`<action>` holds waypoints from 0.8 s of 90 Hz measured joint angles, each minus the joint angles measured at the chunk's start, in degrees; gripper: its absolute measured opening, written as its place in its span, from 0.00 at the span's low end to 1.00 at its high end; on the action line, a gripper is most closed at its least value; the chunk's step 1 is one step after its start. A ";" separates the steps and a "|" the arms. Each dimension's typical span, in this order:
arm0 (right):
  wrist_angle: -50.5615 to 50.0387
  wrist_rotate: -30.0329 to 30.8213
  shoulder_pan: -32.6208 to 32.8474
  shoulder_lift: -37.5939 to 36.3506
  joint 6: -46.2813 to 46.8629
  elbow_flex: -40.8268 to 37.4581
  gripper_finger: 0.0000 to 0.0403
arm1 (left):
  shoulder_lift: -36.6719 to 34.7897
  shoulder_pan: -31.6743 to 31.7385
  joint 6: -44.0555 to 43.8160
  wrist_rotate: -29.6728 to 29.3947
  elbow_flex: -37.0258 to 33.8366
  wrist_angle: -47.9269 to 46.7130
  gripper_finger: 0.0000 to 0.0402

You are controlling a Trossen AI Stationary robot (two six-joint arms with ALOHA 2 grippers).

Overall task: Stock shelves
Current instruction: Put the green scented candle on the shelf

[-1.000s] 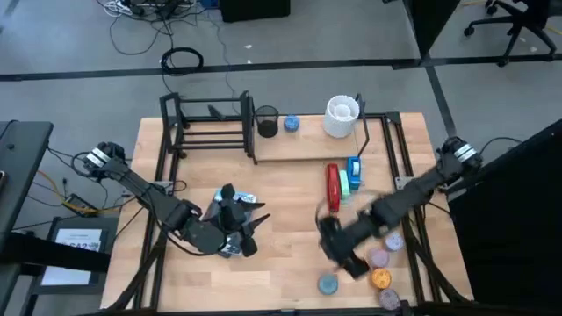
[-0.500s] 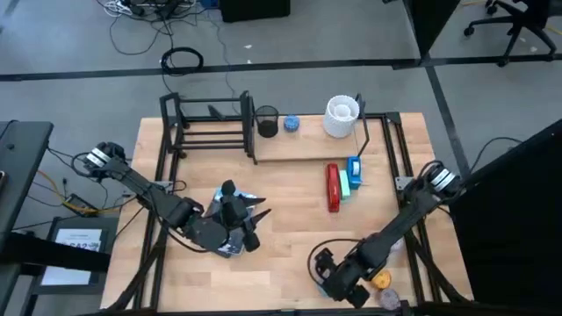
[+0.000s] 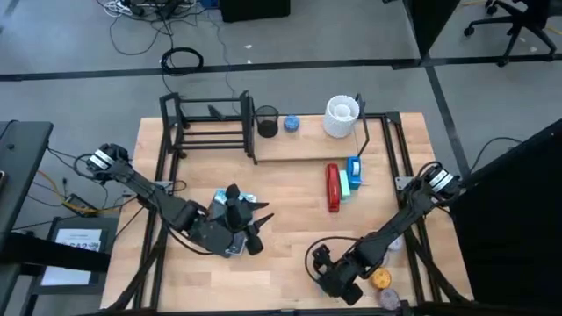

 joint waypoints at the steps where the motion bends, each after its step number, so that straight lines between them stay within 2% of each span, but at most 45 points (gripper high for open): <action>1: 0.01 -0.12 0.00 0.00 0.04 -0.05 0.86 | 0.00 0.00 0.00 0.03 0.00 0.07 0.32; 39: 6.39 -0.86 -1.22 -0.02 0.62 -3.94 0.85 | 0.00 0.00 -0.31 0.11 0.00 0.52 0.32; 47: 6.27 -0.88 -1.44 -0.02 0.59 -3.94 0.79 | 0.00 0.00 -1.33 0.12 0.00 0.49 0.32; 58: 5.64 -0.90 -2.19 -0.11 0.60 -3.94 0.63 | 0.00 0.00 -1.40 0.12 0.00 0.49 0.32; 72: 4.09 -0.86 -3.02 -0.59 1.91 -3.94 0.62 | 0.00 0.00 -1.38 0.01 0.00 0.45 0.32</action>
